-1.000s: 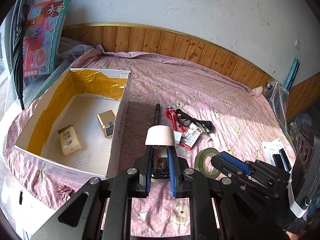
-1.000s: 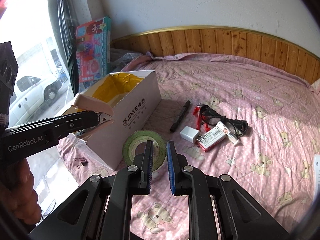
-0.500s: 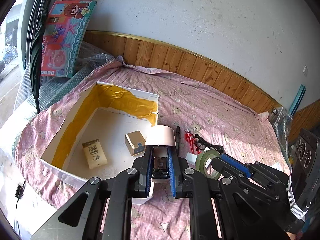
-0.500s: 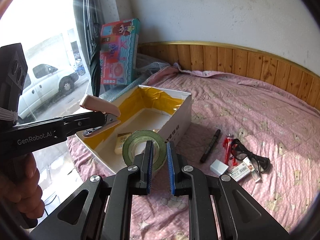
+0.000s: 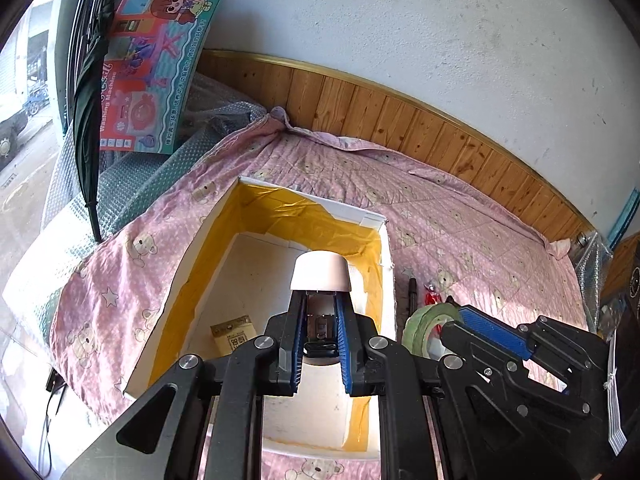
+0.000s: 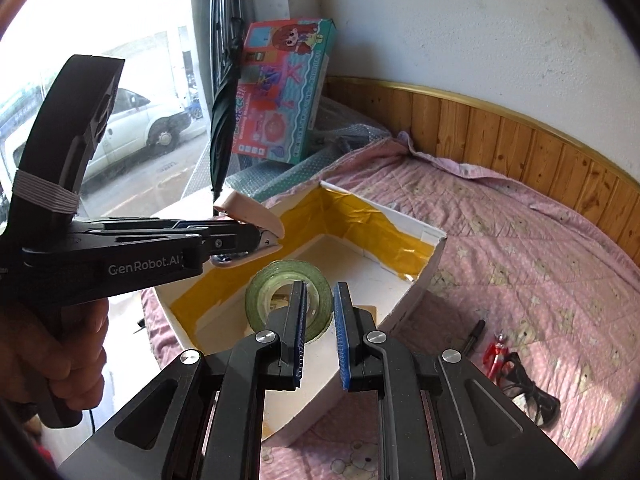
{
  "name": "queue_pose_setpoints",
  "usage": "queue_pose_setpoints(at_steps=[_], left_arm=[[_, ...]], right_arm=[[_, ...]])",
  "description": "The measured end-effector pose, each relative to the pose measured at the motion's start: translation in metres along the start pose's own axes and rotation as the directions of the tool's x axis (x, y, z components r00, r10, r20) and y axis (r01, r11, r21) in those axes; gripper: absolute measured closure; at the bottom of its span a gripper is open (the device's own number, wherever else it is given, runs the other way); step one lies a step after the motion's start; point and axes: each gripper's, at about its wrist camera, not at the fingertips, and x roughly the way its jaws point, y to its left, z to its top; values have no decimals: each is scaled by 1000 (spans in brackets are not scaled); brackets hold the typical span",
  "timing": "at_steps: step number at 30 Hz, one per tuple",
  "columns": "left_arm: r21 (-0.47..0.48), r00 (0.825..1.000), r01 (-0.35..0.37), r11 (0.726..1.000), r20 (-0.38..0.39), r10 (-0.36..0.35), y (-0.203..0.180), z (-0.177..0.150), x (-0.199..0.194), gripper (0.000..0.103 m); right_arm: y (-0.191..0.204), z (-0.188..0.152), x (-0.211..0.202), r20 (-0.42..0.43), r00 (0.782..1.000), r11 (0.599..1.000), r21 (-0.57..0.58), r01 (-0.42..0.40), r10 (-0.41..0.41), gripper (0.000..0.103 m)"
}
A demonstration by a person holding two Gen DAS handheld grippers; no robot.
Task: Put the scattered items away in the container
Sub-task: 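Carry the stapler and green tape roll over the white box with both grippers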
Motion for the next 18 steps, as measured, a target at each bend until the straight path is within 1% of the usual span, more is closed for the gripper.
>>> queue_pose_setpoints(at_steps=[5,7,10,13,16,18], left_arm=[[-23,996,-2,1000,-84,0,16,16,42,88],[-25,993,-9,1000,-120,6,21,20,60,88],[-30,984,-21,999,-179,15,30,26,88,88],[-17,973,-35,999,-227,31,33,30,111,88],[-11,960,-43,999,-277,38,36,34,135,88],[12,953,-44,999,-301,45,36,37,148,88]], right_arm=[[-1,3,38,-94,994,998,-31,-52,49,89],[1,4,53,-151,984,994,-52,-99,90,89],[5,3,73,-214,972,989,-88,-119,98,89],[3,2,94,-276,954,986,-88,-145,115,89],[1,2,110,-322,939,983,-94,-159,121,89],[2,2,119,-348,929,980,-101,-170,125,89]])
